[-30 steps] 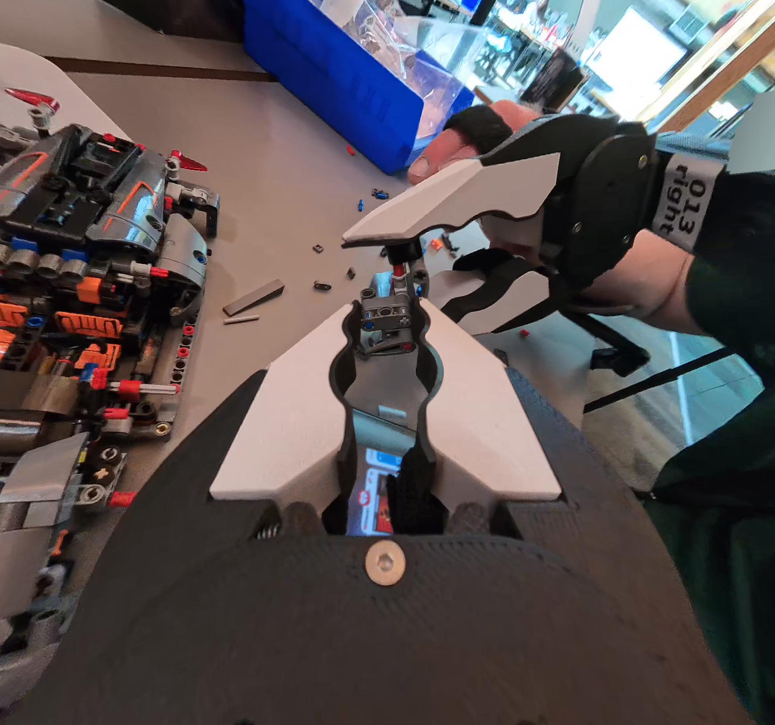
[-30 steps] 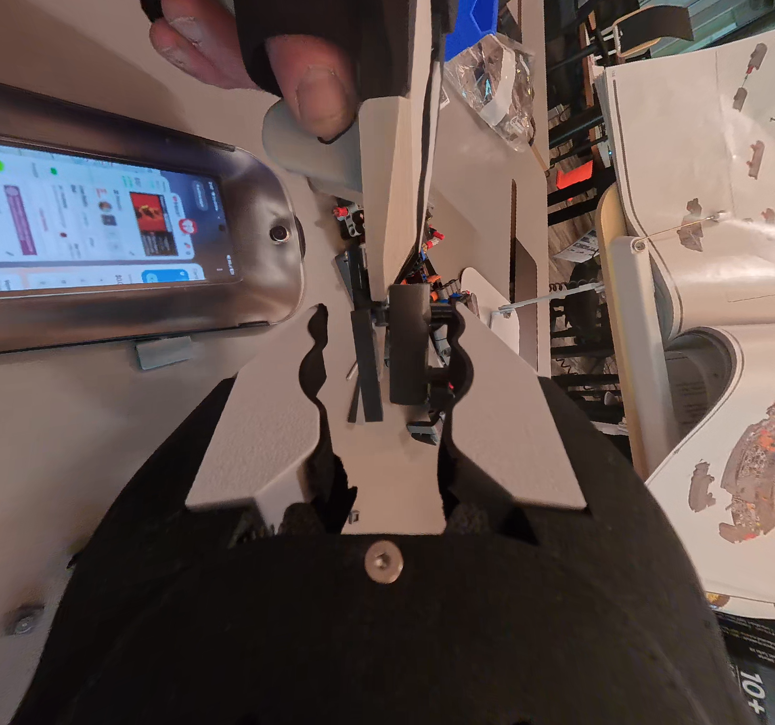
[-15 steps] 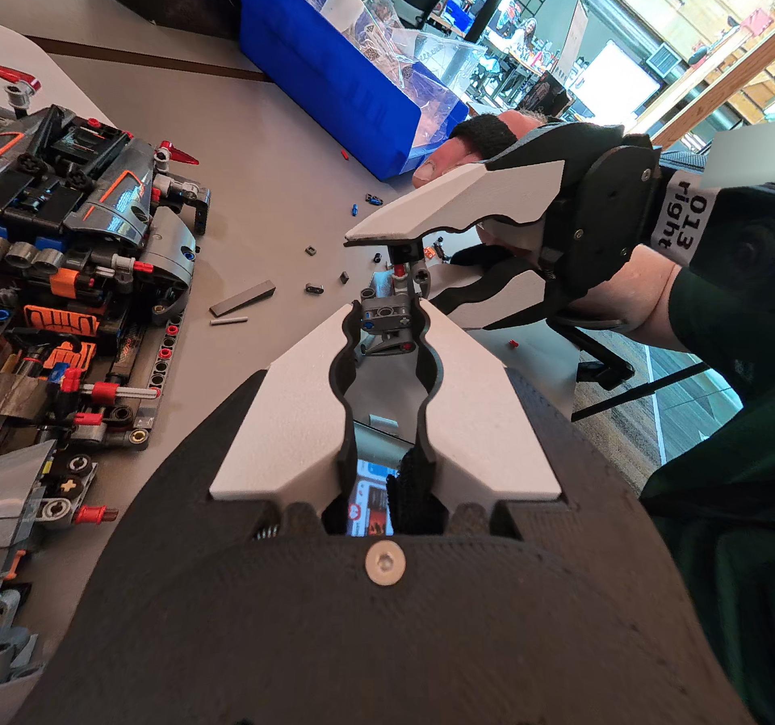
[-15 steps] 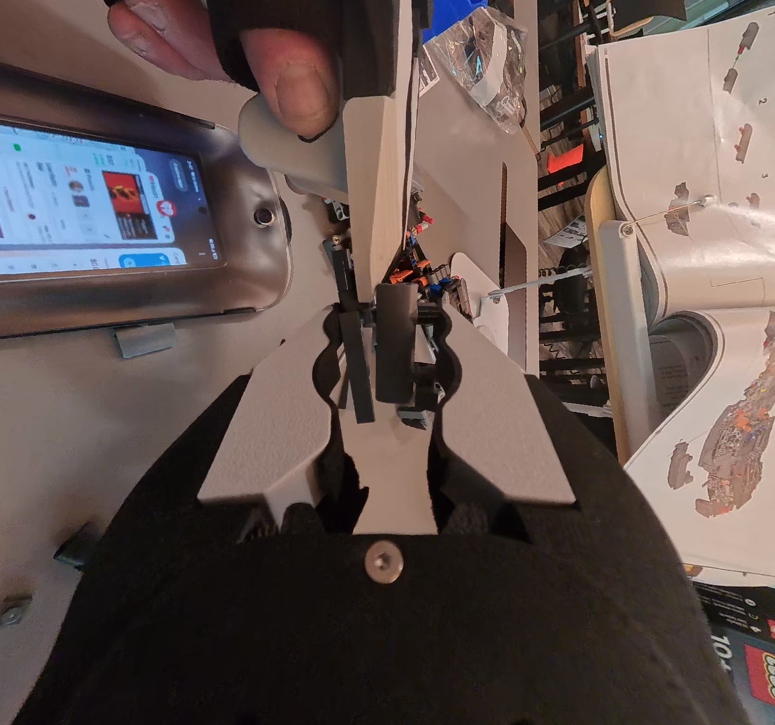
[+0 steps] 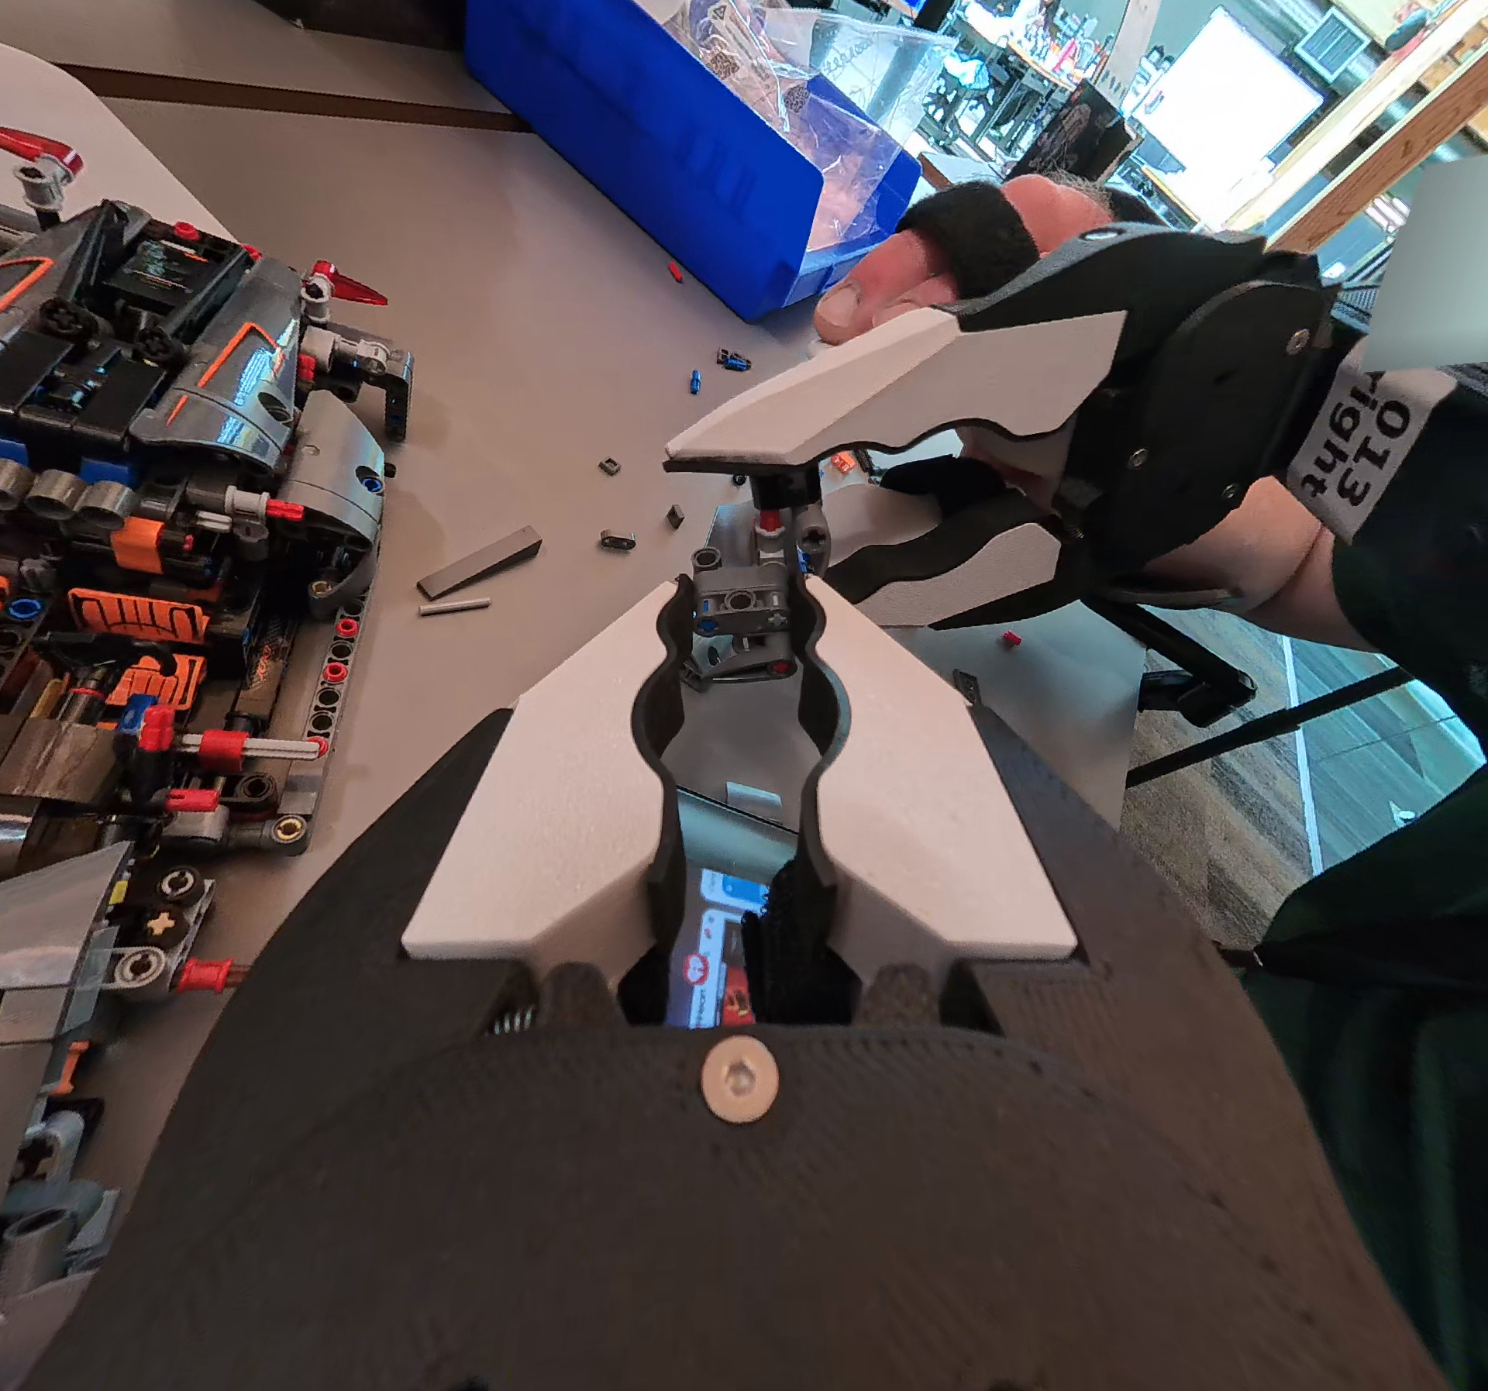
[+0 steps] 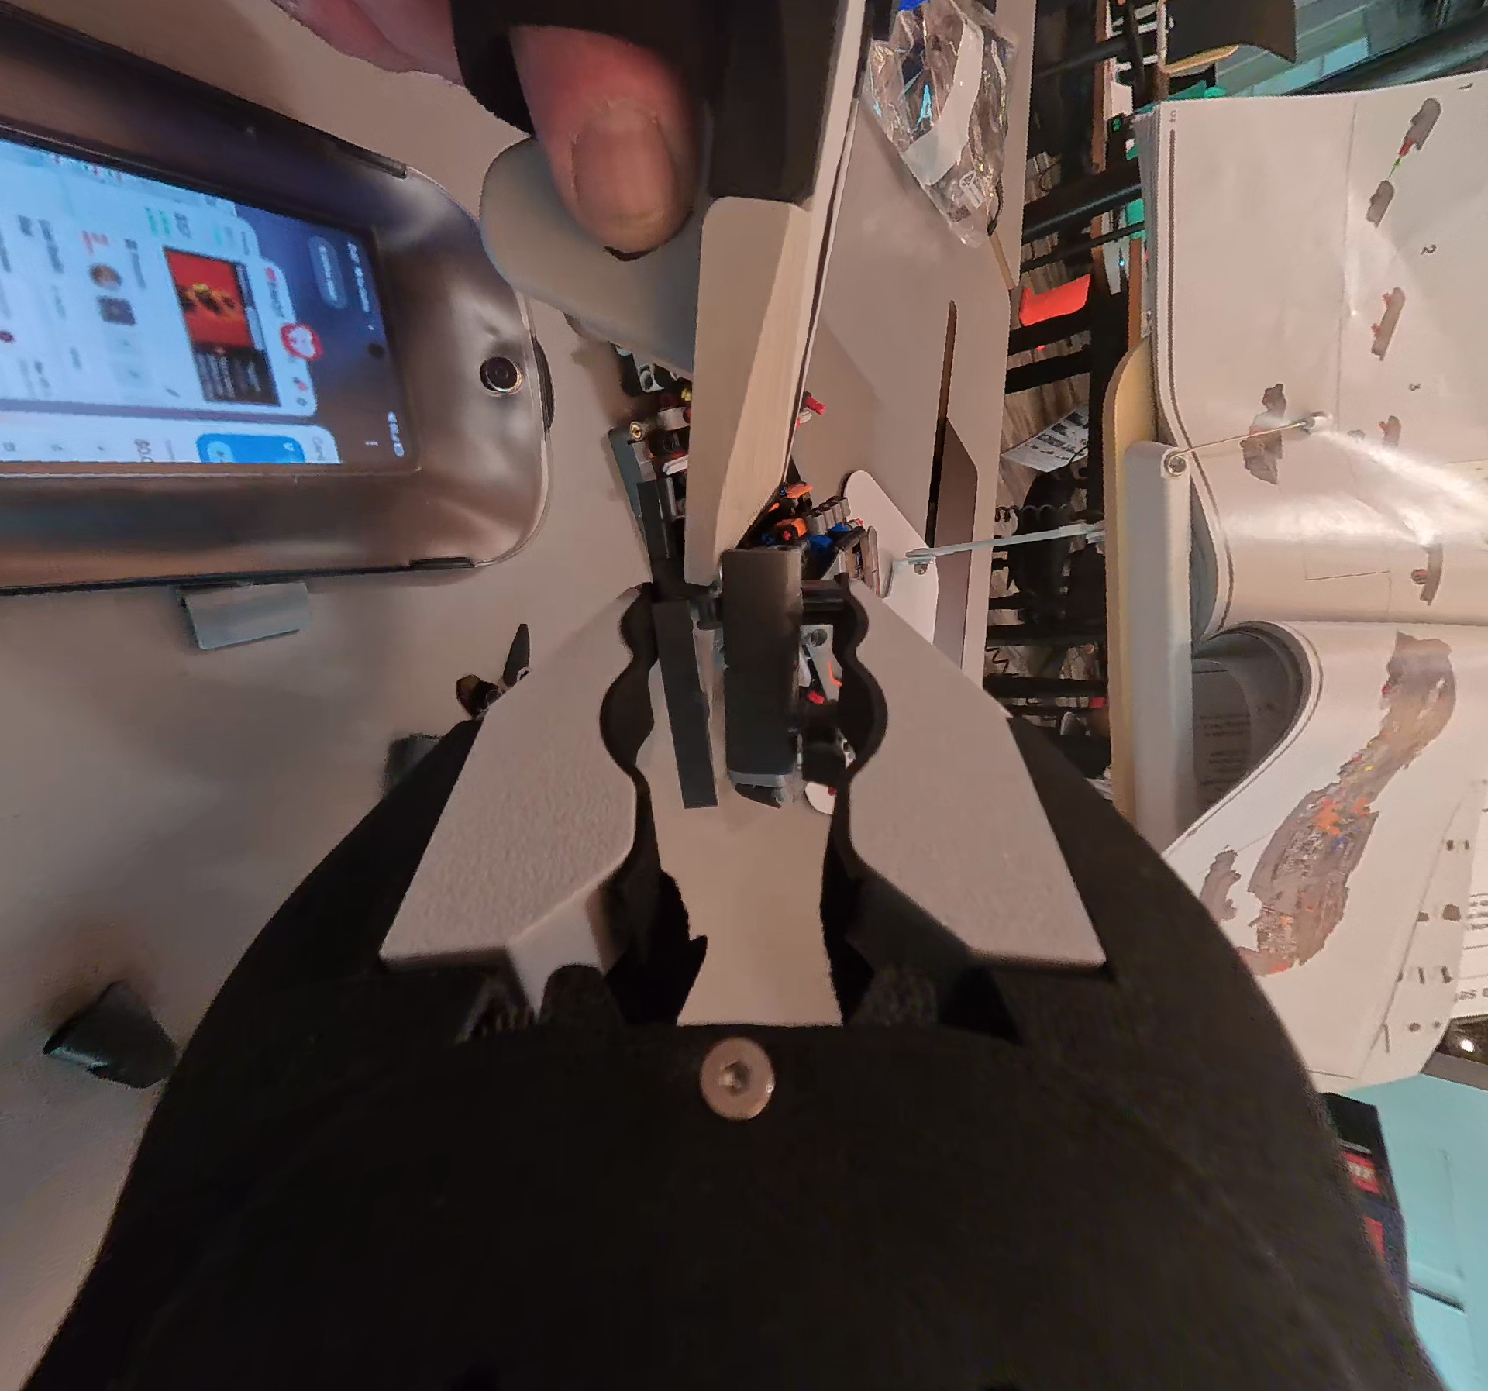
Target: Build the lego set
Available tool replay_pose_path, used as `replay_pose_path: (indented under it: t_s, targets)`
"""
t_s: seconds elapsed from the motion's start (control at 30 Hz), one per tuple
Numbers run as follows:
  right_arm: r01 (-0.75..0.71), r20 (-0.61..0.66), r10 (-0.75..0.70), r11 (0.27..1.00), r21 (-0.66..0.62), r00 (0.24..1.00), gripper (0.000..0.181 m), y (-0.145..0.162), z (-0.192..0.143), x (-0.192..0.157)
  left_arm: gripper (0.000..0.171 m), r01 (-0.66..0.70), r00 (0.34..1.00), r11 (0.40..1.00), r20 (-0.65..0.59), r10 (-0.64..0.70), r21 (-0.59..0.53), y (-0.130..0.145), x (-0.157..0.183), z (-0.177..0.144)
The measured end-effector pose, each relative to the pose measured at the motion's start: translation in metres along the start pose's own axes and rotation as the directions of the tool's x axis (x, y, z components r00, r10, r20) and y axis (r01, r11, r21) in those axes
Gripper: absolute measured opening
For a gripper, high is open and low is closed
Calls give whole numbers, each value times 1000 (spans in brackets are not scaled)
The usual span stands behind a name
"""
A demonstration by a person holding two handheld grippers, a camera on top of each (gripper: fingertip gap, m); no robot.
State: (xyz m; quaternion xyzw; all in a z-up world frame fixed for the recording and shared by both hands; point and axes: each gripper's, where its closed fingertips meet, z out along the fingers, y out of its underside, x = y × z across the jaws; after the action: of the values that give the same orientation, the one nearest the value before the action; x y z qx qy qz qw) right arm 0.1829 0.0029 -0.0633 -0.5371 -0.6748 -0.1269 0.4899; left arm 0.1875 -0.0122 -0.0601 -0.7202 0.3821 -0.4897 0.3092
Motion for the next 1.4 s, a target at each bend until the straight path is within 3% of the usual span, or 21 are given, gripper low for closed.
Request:
replay_pose_path:
  t_s: [0.67,0.87,1.0,1.1,1.4]
  targets:
    - [50,14,-49,995,-89,999,39,7,3,-5,21,-13,1000,998,18,14,-56,6,-4,4]
    - [-38,7,38,999,-15,999,40,1,1,3,22,-50,999,999,20,51,-13,-3,-2,-1]
    - [-77,-11,77,997,29,997,40,-1,-4,10,33,-61,998,998,-3,61,30,-8,2,-6]
    - [-114,2,114,991,72,993,40,-5,-6,11,25,-84,996,996,-17,84,35,-8,8,-3]
    - [-64,-78,71,994,83,994,45,-8,-11,21,23,-127,989,991,76,124,34,-15,4,-5]
